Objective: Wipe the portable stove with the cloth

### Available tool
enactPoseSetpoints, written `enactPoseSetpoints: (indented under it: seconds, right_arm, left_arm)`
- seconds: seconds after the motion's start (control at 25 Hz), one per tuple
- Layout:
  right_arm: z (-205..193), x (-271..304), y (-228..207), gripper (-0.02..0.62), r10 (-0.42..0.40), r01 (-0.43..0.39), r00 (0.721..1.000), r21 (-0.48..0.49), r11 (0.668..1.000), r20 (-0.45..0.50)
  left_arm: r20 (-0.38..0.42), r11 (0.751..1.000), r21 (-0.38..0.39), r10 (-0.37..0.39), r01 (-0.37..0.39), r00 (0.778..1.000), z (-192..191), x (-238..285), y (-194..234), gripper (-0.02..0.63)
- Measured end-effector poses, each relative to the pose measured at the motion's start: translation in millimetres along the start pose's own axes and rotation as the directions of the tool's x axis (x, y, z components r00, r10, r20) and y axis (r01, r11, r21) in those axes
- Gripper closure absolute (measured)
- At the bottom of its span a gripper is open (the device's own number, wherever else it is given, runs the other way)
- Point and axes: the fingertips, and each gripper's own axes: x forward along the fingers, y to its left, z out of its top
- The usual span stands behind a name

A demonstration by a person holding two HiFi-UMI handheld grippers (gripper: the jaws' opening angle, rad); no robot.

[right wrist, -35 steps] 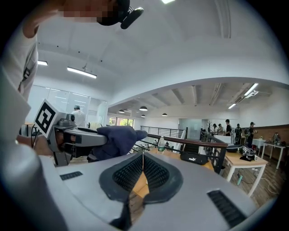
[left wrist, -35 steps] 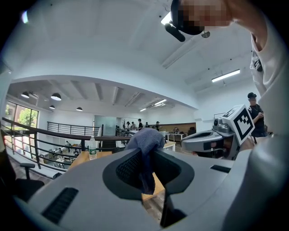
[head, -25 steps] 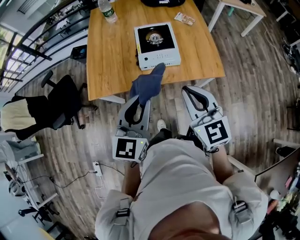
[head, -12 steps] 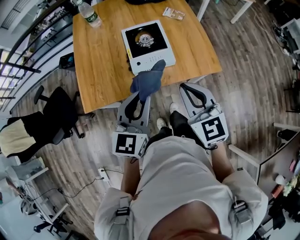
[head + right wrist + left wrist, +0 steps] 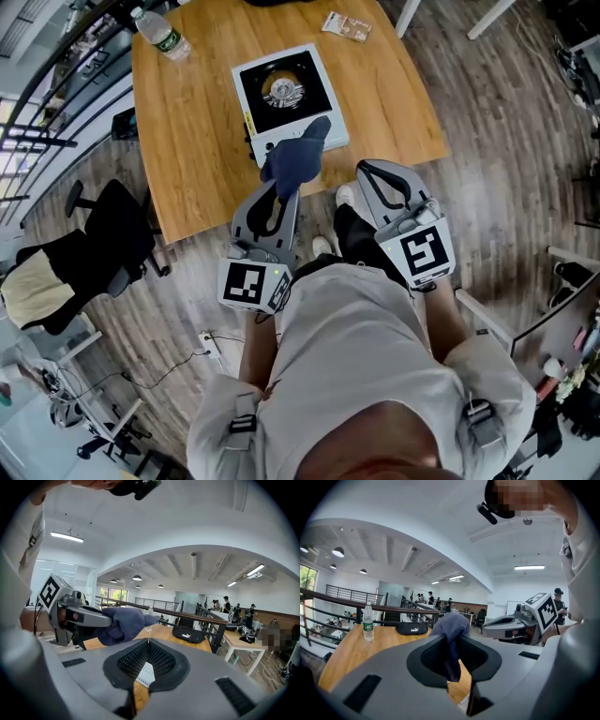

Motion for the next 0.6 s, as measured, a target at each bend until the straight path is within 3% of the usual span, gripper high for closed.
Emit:
enactPoseSetpoints:
  seconds: [0.6]
  right_arm:
    - [-45.7,68.5,-64.8,0.575,0.112,-0.105,0.988,0.065,0.992,-0.111]
  left_arm:
    - [-0.124,0.998,-0.054,0.035,-0.042,0.992,-32.2,94.8,32.9,0.527]
